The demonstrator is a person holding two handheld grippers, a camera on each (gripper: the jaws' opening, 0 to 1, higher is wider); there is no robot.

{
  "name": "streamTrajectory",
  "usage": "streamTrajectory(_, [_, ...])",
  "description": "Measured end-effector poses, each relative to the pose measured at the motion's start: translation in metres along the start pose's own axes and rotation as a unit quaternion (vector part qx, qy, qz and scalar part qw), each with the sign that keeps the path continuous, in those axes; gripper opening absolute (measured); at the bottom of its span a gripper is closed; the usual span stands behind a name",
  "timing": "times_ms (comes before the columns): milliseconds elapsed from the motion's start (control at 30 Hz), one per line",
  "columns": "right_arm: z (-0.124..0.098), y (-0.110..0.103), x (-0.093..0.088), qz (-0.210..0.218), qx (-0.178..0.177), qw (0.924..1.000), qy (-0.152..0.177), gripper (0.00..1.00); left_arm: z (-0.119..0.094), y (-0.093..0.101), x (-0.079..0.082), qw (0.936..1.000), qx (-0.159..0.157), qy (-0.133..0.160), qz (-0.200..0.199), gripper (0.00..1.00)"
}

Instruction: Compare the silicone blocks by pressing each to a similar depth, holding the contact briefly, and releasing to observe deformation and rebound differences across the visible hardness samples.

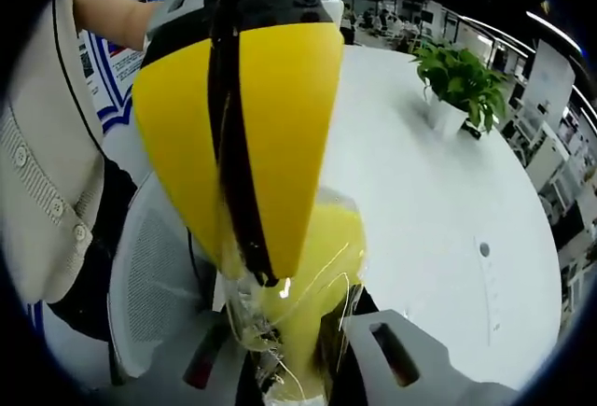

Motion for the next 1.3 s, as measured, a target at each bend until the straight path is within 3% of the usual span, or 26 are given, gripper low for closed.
streamTrajectory(733, [0.0002, 0.0004, 0.0034, -0.03, -0.01, 0.9995, 0.003, 0.07, -0.0033, 0.0008, 0.0001, 1.0, 0.001, -0.002, 0.003, 0.0])
streamTrajectory(1300, [0.0015, -0.0048, 0.0021, -0.028, 0.008, 0.9996, -0.001, 0.07, -0.0033, 0.002, -0.001, 1.0, -0.006, -0.004, 0.001, 0.0])
Point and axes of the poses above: the point that each gripper's makers call its tool centre point, and the gripper's own axes: z roughly forward along the fingers, y roughly to its right, x roughly out of its top, the point moved 6 cm from there along -z, roughly backward along the fingers, and after that the axes turned 7 degrees about z, right-handed, at the moved point
